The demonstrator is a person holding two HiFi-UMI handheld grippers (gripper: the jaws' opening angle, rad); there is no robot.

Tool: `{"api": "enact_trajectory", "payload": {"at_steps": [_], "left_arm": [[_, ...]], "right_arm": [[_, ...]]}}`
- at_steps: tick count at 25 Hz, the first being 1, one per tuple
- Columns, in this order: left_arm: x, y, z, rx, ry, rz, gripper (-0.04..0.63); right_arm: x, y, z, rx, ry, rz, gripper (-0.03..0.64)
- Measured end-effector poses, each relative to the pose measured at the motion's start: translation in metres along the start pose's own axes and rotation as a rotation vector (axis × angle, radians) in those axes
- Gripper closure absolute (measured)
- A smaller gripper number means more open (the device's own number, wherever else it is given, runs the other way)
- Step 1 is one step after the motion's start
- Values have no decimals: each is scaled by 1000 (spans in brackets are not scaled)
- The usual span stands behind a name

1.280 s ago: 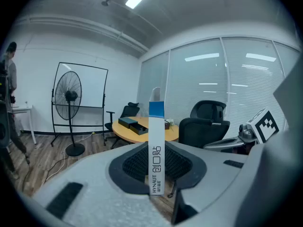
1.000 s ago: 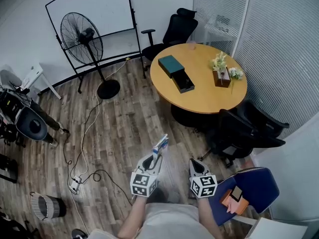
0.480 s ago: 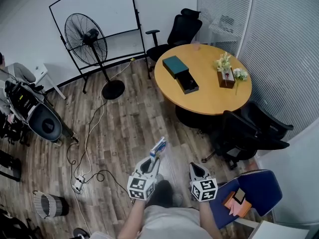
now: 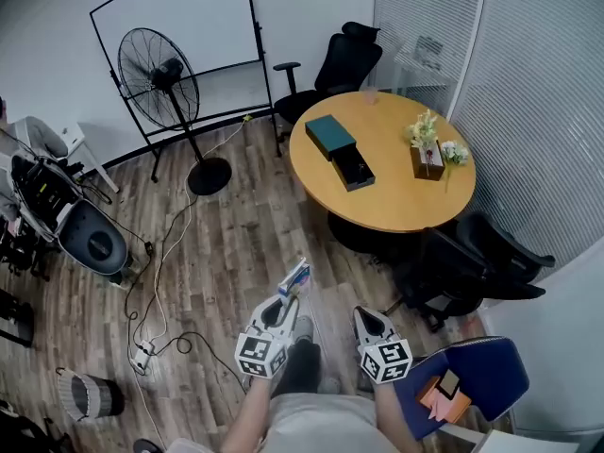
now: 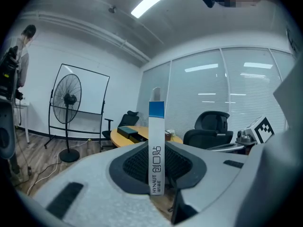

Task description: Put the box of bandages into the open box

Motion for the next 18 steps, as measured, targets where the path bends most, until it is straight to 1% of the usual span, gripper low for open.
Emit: {"api": "enact_trajectory", "payload": {"at_steps": [2,5,8,12,15,18], "left_arm": [[-8,10,6,13,-10,-1,517],[-25,26,14,19,-30,4,517],[-47,46,20,12,-38,20,517],[-78,76,38,9,-62,11,515],[-105,94,51,-14,-68,2,515],[-134,110,60,-21,-81,-16,515]], "right_arm": [[3,9,7,13,11,7,623],[5,28,14,19,45,41,623],[10,53,23,1,16,50,623],[26,88,40,-10,-5,-11,623],[33,113,55,2,-12,-67,621],[37,141,67,0,6,-104,621]]}}
Point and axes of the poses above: the fingertips, and each gripper's own axes: y forward along the fingers, x to its right, z out of its top, the point moved 10 cm from there along -y, backward along the fingers, and after that the axes turned 11 degrees about -z, right-handed, at the moved point
